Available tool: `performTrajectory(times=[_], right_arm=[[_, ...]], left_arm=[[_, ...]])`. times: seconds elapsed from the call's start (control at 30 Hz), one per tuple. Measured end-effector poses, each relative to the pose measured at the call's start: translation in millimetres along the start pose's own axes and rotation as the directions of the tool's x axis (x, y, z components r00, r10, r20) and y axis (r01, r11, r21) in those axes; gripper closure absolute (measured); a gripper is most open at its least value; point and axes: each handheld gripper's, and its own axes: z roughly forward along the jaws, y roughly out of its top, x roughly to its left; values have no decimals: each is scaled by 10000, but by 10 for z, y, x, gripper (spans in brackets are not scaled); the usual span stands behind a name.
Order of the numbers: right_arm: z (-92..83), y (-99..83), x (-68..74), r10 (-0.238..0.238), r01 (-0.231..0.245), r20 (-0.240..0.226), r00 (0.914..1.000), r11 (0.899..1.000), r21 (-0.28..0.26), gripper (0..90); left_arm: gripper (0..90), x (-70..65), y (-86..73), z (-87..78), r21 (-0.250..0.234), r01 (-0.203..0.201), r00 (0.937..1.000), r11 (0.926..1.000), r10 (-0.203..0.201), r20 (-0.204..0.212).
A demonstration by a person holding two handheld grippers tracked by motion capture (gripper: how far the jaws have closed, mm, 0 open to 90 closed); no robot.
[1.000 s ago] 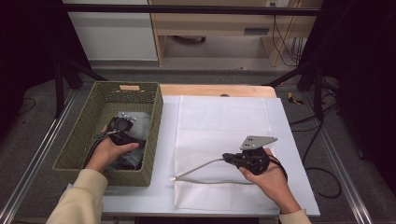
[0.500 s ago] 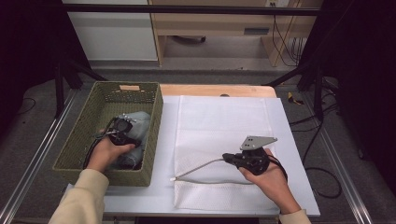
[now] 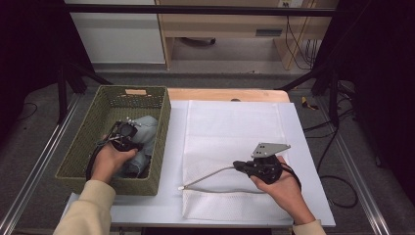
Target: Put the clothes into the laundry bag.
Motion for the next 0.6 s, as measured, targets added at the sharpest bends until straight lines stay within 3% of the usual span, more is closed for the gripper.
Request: performTrajectory(times=[0.27,0.5,0.6], right_arm=[[-21,13,8,31,-31,40,10000,10000,-22,900],[-30,7,-11,31,-30,69,10000,10000,-62,900],[-29,5,-14,30,-29,78,10000,10000,-54,900]], left_arm=[[740,23,-47,-212,-794,-86,9994,9968,60,-337],[744,139,-120,-436,-1793,85,9979,9838,-199,-620],[745,169,-139,-542,-2003,66,9971,9797,-218,-736]])
